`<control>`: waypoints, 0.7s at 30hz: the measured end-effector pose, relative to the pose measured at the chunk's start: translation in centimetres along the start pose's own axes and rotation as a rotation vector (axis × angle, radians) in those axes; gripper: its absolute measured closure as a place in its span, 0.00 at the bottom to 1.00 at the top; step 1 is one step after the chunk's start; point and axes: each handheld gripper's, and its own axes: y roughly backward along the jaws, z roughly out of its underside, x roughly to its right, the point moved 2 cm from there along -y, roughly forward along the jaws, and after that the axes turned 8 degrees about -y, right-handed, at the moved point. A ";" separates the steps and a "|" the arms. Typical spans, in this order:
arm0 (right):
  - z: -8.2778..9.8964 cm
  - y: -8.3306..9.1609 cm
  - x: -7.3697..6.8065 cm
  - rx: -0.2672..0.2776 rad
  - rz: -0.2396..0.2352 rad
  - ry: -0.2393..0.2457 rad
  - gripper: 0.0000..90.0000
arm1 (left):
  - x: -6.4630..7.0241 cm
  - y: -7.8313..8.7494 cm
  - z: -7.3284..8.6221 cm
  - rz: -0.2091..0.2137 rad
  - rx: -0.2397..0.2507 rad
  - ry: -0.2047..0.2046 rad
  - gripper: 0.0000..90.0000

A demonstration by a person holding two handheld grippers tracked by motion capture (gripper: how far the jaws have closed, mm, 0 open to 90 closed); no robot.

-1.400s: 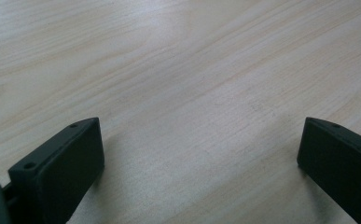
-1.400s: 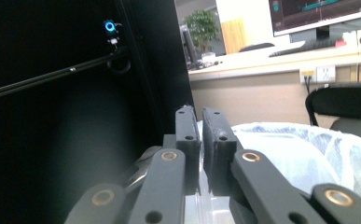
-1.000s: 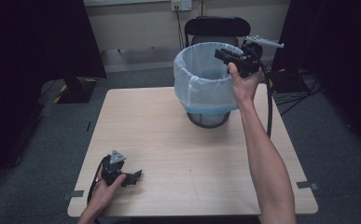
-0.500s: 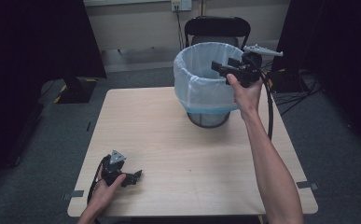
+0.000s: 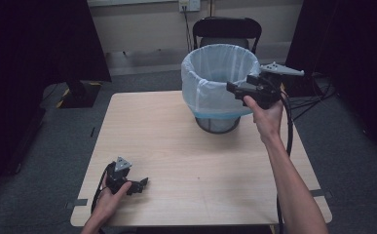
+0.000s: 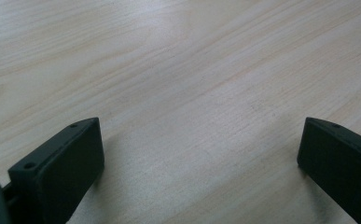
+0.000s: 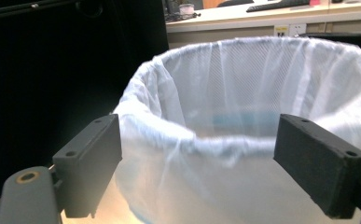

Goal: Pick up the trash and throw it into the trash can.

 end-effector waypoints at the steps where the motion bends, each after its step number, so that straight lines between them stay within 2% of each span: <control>1: 0.2 0.2 0.0 -0.002 0.005 -0.002 0.16 | 0.0 0.0 0.0 0.000 0.000 0.000 0.00; 7: 2.2 1.6 0.1 -0.040 0.063 0.006 0.16 | 0.0 0.0 0.0 0.001 0.000 0.000 0.00; 13: 4.4 3.1 0.1 -0.065 0.086 0.031 0.16 | 0.0 0.0 0.0 0.002 0.000 0.000 0.00; 21: 7.9 4.6 1.2 -0.125 0.124 0.043 0.16 | 0.0 0.0 0.0 0.002 0.000 0.000 0.00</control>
